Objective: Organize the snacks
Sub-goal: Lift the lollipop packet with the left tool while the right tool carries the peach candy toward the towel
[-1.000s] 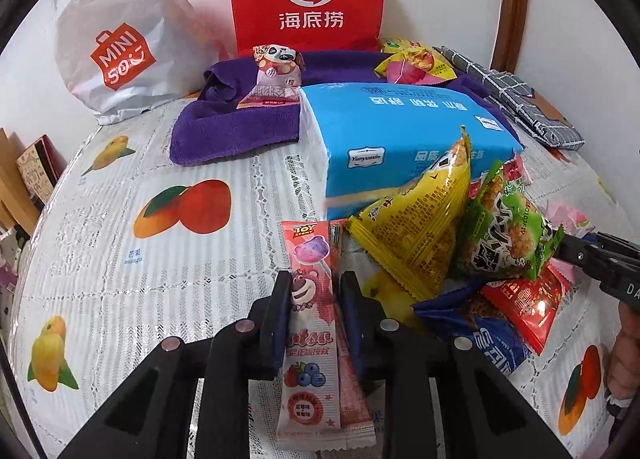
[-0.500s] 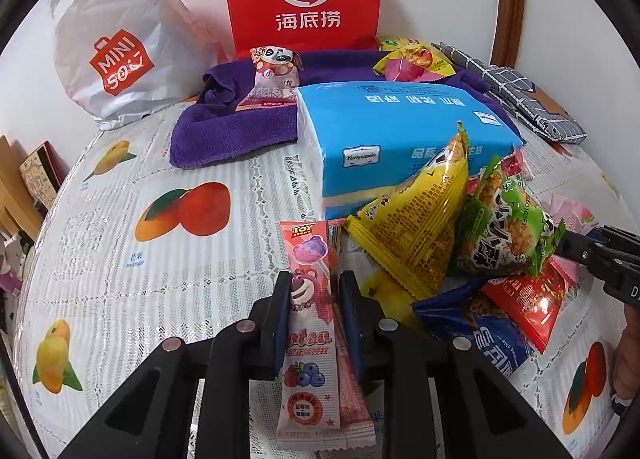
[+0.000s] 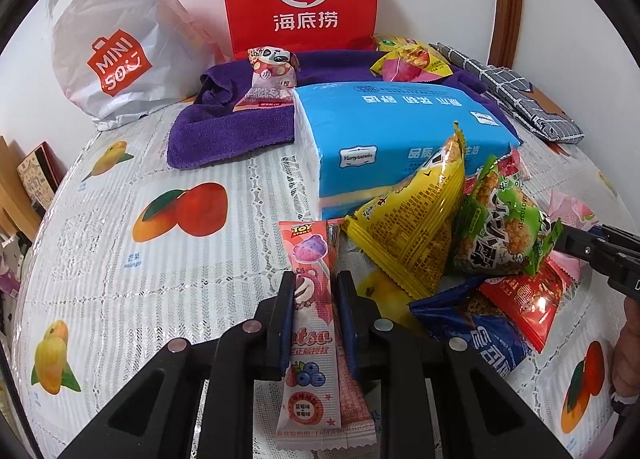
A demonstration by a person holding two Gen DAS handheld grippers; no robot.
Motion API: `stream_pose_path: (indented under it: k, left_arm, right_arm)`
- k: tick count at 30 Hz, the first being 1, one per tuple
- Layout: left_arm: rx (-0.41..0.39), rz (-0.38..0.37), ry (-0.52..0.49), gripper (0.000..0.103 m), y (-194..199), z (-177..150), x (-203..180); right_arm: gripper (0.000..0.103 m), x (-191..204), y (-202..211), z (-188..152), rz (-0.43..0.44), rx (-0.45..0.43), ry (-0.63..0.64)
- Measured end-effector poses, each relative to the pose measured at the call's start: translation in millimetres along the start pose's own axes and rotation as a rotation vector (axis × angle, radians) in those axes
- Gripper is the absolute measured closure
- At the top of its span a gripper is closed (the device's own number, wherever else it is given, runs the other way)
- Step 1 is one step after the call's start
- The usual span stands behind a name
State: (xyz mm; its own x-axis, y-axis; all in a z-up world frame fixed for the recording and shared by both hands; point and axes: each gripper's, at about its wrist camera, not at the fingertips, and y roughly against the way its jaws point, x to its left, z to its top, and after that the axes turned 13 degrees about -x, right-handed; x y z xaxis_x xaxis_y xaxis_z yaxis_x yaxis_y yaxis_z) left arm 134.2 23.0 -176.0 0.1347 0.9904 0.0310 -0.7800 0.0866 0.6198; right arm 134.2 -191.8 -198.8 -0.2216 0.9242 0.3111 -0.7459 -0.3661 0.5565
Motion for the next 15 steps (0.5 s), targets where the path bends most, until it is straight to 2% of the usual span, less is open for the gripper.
stream_pose_path:
  k: [7, 11, 15]
  left_arm:
    - [0.006, 0.002, 0.002, 0.085, 1.3, -0.2, 0.7]
    - [0.030, -0.023, 0.020, 0.085, 9.0, -0.6, 6.7]
    - [0.019, -0.034, 0.044, 0.085, 20.5, 7.3, 17.2]
  right_arm:
    - [0.075, -2.0, 7.2, 1.5, -0.005, -0.039, -0.017]
    - [0.075, 5.0, 18.0, 3.6, -0.036, -0.071, 0.028]
    - [0.075, 9.2, 30.6, 14.5, -0.011, -0.097, 0.030]
